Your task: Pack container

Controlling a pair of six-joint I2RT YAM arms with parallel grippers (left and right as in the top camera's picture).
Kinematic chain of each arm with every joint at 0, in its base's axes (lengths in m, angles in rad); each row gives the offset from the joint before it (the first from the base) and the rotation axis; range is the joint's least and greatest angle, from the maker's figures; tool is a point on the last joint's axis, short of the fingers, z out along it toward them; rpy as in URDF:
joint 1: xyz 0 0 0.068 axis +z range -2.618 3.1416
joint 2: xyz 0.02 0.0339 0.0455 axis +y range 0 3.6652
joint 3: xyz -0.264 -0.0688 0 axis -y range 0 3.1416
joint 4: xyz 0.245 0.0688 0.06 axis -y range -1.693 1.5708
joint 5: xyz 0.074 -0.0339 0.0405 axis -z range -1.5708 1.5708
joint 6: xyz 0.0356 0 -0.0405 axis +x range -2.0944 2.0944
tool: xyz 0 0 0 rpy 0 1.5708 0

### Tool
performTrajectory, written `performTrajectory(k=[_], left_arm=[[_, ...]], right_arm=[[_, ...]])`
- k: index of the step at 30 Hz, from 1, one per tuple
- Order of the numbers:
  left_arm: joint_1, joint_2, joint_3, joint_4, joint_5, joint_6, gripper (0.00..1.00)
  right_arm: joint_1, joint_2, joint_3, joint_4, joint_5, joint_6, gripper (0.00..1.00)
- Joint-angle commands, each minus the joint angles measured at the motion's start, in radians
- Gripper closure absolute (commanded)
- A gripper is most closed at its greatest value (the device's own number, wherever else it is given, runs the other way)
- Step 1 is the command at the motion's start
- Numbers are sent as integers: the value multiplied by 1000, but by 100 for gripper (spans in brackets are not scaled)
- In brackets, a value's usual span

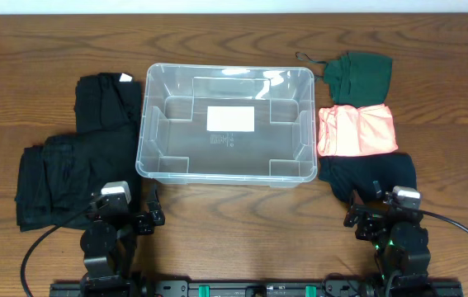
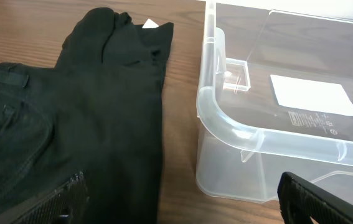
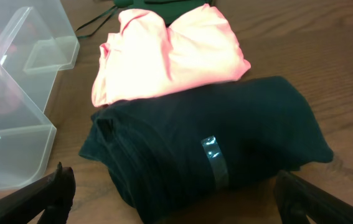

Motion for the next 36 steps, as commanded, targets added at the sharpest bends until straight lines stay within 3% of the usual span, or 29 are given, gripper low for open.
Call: performTrajectory(k=[1, 36], left_arm=[[-2, -6, -18, 2, 0, 9, 2], [-2, -6, -18, 2, 0, 9, 2]], right_arm=[[-13, -6, -10, -2, 3, 12, 1], [-13, -6, -10, 22, -51, 46, 1]])
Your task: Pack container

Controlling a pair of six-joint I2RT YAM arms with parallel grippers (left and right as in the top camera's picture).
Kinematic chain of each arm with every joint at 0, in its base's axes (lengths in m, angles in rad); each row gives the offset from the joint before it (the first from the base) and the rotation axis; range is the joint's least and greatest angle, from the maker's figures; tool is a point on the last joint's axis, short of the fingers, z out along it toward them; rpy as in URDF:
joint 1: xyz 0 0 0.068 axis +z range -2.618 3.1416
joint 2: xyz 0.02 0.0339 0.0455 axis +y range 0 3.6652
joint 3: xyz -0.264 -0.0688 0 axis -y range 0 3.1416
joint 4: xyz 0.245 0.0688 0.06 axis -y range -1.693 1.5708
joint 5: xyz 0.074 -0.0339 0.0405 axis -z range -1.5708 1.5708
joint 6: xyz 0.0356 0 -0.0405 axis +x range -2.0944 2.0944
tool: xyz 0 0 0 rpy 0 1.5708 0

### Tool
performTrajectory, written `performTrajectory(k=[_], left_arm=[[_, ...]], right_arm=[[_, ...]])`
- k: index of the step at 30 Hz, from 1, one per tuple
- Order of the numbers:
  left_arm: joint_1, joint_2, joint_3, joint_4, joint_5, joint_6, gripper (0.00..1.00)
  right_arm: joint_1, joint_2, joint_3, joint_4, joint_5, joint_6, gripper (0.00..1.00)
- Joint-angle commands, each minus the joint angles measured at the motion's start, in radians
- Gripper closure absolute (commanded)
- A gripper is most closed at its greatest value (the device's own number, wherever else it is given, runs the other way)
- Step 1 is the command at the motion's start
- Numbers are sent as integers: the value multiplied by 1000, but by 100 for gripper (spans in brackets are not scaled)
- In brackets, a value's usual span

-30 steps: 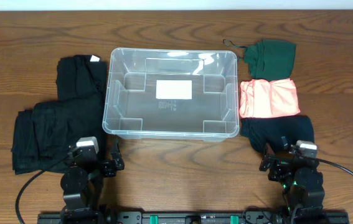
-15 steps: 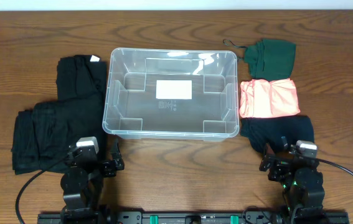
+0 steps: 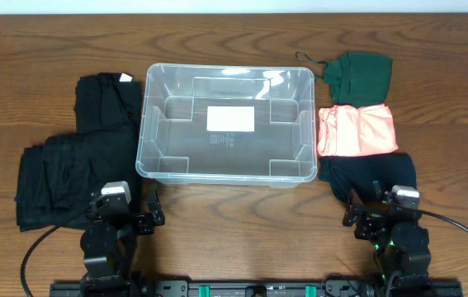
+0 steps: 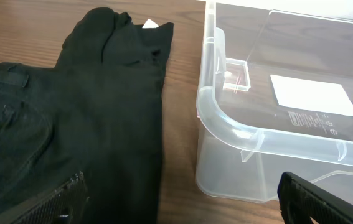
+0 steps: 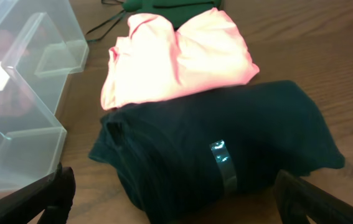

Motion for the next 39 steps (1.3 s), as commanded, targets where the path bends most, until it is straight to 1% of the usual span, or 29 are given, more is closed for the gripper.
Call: performTrajectory(k=[1, 5, 24, 25, 29, 31, 34, 39], left_arm=[[-2, -6, -18, 2, 0, 9, 2], [-2, -6, -18, 2, 0, 9, 2], [-2, -6, -18, 2, 0, 9, 2], [-2, -6, -18, 2, 0, 9, 2], [-2, -6, -18, 2, 0, 9, 2], [-2, -6, -18, 2, 0, 9, 2], [-2, -6, -18, 2, 0, 9, 2], [-2, -6, -18, 2, 0, 9, 2]], right_arm=[[-13, -6, -10, 4, -20, 47, 1], [-13, -6, -10, 7, -21, 73, 1], [-13, -6, -10, -3, -20, 74, 1], [-13, -6, -10, 13, -18, 74, 1], [-13, -6, -10, 175, -19, 73, 1], [-13, -6, -10, 203, -19, 73, 1], [-13, -6, -10, 185, -19, 73, 1], [-13, -6, -10, 108, -19, 73, 1]])
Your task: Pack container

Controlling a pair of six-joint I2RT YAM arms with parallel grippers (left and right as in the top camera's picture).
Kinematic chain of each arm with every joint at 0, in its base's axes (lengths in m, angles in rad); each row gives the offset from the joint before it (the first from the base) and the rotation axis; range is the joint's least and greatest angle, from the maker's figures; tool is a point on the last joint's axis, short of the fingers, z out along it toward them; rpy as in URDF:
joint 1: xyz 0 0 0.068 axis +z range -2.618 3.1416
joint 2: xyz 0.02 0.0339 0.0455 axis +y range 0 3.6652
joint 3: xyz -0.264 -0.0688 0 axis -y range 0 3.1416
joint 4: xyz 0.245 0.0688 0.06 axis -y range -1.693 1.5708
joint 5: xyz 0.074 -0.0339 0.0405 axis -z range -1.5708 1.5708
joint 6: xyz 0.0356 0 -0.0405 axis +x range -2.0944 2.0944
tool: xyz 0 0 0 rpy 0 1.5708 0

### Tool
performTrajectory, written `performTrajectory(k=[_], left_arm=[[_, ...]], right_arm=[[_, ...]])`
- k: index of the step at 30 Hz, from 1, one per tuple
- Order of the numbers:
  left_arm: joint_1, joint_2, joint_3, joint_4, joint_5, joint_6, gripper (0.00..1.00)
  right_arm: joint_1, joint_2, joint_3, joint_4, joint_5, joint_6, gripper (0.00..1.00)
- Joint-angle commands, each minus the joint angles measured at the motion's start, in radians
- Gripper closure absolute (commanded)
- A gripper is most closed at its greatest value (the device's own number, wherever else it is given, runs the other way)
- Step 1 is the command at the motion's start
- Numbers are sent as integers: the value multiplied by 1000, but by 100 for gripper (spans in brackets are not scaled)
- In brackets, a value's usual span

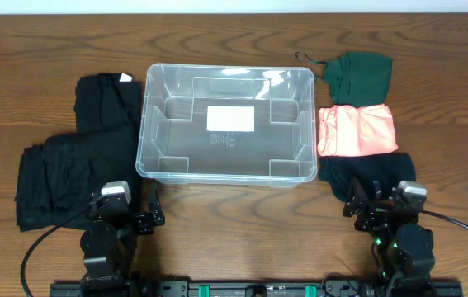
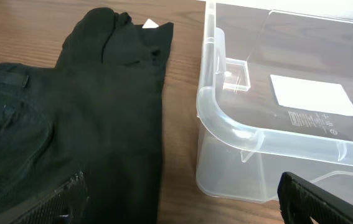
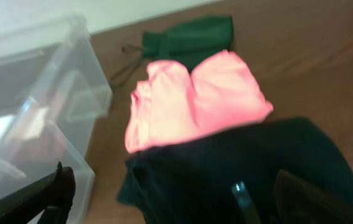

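A clear plastic container (image 1: 226, 124) stands empty mid-table, a white label on its floor. Black folded garments (image 1: 73, 161) lie to its left. To its right lie a dark green garment (image 1: 359, 76), a pink one (image 1: 357, 130) and a dark folded one (image 1: 370, 175) in a column. My left gripper (image 1: 126, 216) is open at the near left, beside the black clothes (image 2: 70, 124) and the container corner (image 2: 226, 124). My right gripper (image 1: 382, 206) is open at the near right, raised over the dark folded garment (image 3: 238, 174), with nothing between its fingers.
The wooden table (image 1: 234, 33) runs round the container. A drawstring trails from the green garment (image 3: 188, 38) toward the container wall (image 3: 51, 112). The arm bases and cables sit at the near edge.
My right gripper has lifted and tilted up, so its view now takes in the green garment and more of the container. The left arm has not moved.
Both grippers stood open at the near edge, the right one low behind the dark folded garment. The right then edged forward a little, and now sits higher over that garment. The clothes and container lie where they were.
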Motion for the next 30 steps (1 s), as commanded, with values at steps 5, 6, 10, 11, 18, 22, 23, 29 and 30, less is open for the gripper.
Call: performTrajectory(k=[5, 6, 10, 11, 18, 22, 23, 29, 30], left_arm=[[-3, -6, -18, 2, 36, -35, 2], [-2, -6, -18, 2, 37, -37, 2], [-2, -6, -18, -1, 83, -89, 2], [-3, -6, -17, -2, 95, -98, 2], [-2, -6, -17, 2, 138, -111, 2], [-2, -6, -17, -1, 129, -115, 2], [-2, -6, -16, -2, 124, -116, 2], [-2, -6, 70, -29, -21, -183, 2], [-2, -6, 99, -40, -51, -183, 2]], right_arm=[[-13, -6, 0, -109, -3, 10, 1], [-13, -6, 0, -123, -3, 10, 1], [-13, -6, 0, -171, -3, 10, 1], [-13, -6, 0, -171, -3, 10, 1], [-13, -6, 0, -171, -3, 10, 1], [-13, -6, 0, -171, -3, 10, 1], [-13, -6, 0, -171, -3, 10, 1], [-13, -6, 0, -171, -3, 10, 1], [-13, -6, 0, -171, -3, 10, 1]])
